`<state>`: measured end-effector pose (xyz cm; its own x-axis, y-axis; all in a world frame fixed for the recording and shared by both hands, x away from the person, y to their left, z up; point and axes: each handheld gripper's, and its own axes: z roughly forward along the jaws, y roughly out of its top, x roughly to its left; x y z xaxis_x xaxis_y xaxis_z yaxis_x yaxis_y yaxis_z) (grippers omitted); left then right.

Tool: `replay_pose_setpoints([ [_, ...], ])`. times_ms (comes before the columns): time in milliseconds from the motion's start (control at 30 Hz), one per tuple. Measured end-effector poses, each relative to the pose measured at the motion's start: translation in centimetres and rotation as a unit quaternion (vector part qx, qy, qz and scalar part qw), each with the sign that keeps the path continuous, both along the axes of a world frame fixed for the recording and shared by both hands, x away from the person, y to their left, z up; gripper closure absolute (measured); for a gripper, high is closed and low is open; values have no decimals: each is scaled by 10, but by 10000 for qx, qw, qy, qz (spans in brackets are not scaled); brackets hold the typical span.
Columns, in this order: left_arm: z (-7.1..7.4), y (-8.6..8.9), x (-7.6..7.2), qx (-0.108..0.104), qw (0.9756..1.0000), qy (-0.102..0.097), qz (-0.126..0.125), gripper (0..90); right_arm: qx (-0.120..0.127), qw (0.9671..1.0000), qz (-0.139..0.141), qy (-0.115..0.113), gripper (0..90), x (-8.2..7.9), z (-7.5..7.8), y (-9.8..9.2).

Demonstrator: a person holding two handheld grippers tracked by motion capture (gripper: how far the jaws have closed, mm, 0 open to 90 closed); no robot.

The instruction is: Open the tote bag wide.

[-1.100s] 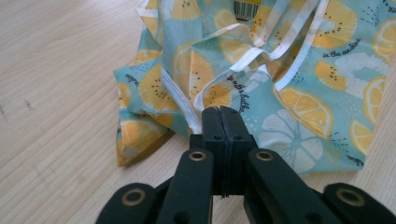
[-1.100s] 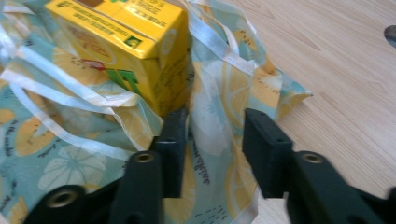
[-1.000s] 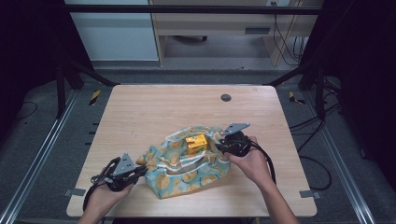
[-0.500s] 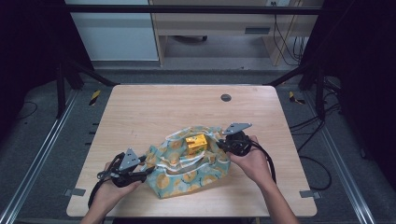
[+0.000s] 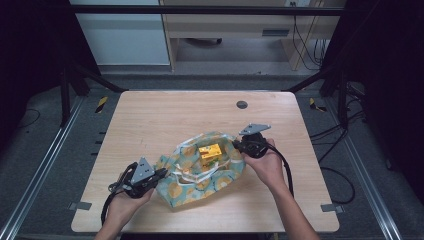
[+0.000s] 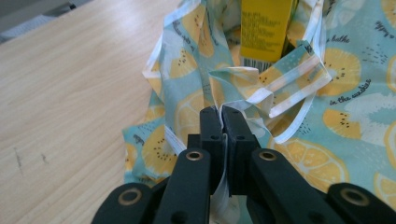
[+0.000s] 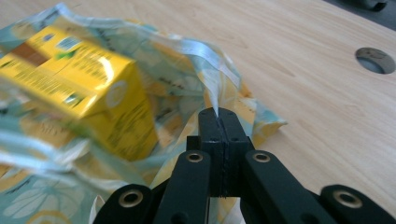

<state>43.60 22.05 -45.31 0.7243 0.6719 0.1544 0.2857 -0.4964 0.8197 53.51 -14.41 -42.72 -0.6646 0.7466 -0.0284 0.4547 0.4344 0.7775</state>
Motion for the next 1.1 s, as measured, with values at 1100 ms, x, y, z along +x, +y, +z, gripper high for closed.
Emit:
replay_pose_setpoints([
  [1100,-33,-18,5,802,9941,651,-322,895,-171,9960,-629,612,900,39,-56,-17],
])
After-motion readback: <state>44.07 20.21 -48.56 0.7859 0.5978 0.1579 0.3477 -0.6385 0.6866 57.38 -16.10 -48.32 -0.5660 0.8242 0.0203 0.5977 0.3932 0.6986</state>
